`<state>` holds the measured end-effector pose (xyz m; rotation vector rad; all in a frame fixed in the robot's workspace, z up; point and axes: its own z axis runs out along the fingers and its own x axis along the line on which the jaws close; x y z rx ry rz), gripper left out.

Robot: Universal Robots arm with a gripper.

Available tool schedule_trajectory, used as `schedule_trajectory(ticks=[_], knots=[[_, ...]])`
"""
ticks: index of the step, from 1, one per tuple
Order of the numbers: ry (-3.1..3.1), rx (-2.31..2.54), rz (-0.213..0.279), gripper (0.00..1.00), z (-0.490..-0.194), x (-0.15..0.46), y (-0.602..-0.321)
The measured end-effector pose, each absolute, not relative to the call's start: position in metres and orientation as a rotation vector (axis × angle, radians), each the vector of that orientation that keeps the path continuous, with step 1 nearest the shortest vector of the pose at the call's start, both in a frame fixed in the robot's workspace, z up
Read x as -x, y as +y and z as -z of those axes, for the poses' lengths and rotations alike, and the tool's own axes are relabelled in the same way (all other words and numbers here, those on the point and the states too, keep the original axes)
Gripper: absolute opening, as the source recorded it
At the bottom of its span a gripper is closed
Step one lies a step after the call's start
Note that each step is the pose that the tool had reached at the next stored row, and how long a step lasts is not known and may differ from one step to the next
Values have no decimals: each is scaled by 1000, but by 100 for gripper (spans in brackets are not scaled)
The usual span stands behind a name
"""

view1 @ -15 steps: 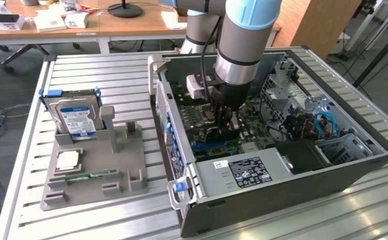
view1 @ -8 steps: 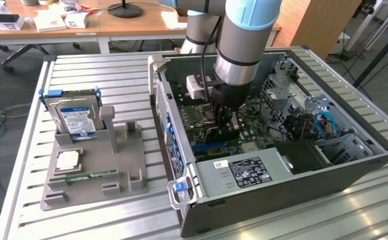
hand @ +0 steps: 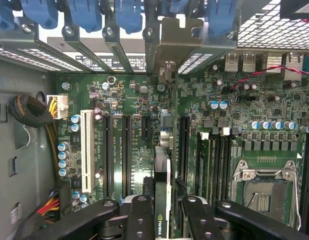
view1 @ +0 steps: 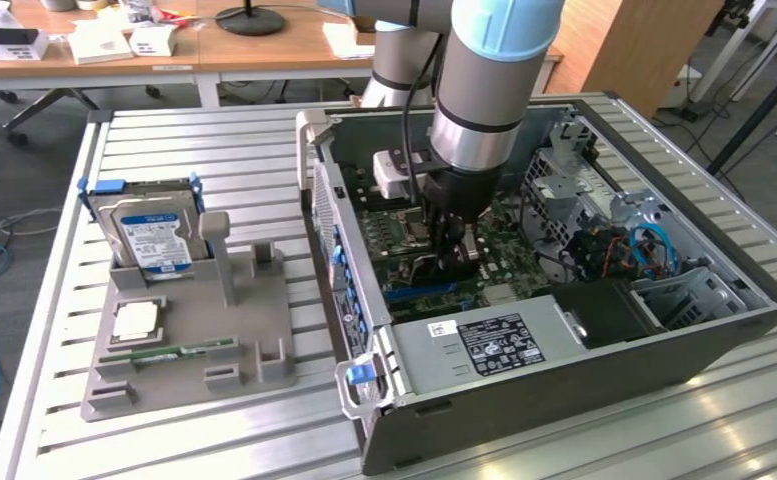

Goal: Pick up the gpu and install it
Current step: 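Insert the gpu into the slot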

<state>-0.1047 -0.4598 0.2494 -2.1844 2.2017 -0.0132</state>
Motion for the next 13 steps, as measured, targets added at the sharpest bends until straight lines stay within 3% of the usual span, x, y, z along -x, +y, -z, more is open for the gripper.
schedule_trajectory(ticks=[13], knots=[[2202, 2184, 13, 26, -249, 105, -460]])
